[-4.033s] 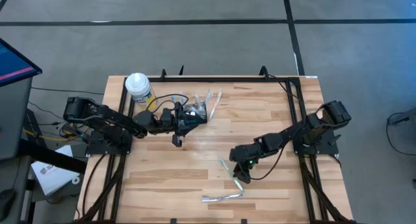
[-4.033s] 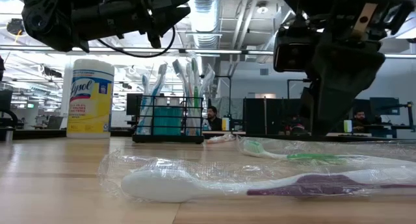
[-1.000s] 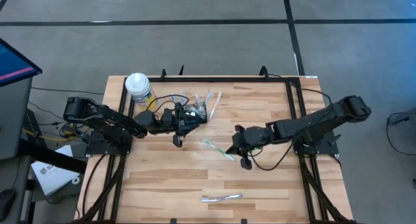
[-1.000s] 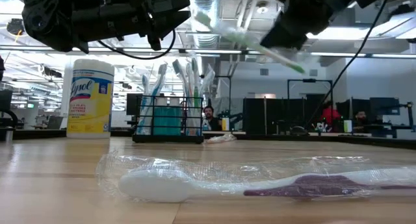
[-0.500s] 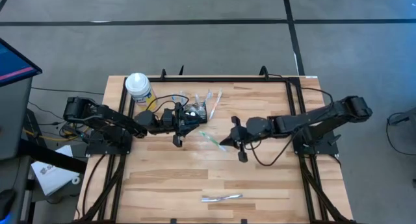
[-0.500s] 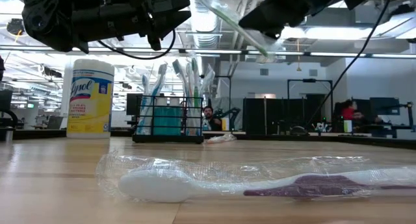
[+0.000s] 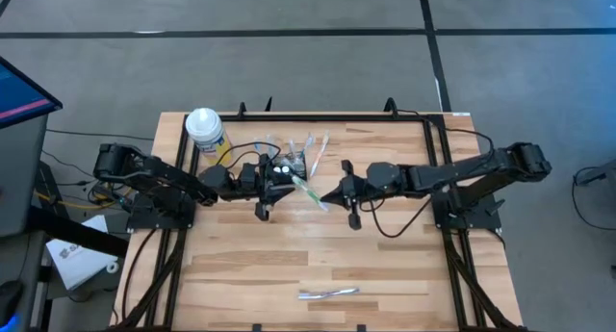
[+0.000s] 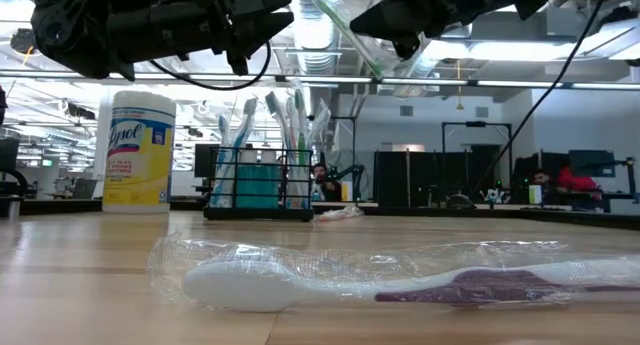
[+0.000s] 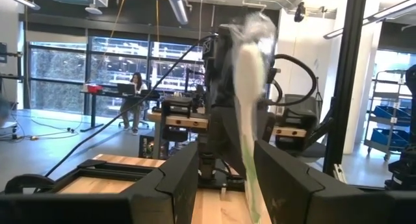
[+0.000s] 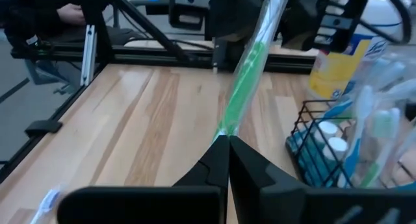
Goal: Pick & Place toothbrushing station
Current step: Put the green toothbrush into the mesh organizer
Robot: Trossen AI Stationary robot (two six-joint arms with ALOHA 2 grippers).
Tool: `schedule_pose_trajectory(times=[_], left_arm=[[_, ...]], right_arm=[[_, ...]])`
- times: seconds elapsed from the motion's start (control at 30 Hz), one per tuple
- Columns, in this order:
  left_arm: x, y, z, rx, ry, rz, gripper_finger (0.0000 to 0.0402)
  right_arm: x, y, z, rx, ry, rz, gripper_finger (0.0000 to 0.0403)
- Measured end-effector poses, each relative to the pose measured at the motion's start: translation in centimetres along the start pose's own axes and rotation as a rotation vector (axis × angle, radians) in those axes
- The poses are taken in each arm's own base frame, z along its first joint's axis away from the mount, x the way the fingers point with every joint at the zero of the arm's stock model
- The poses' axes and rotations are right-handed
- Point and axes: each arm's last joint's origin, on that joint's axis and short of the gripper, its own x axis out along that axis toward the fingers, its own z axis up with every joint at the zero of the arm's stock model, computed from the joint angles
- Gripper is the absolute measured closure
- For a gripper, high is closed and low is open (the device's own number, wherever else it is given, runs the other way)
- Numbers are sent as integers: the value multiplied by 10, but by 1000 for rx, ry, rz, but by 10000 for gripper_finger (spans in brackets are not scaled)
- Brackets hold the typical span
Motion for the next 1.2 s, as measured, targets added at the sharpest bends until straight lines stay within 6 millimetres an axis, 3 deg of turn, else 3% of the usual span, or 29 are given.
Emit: schedule_pose_trajectory(times=[0.3,0.67,1.2], left_arm=[[1,-2,2,-25,-12,-7,256],[33,-9,-4,-26,-17,-28,256],[34,-9,-1,-25,-35,-28,256]], right_arm=[[0,-4,2,-19,-18,-14,403],[0,-5,2,-17,-17,-16,403],[0,-5,2,-18,-17,-16,403]])
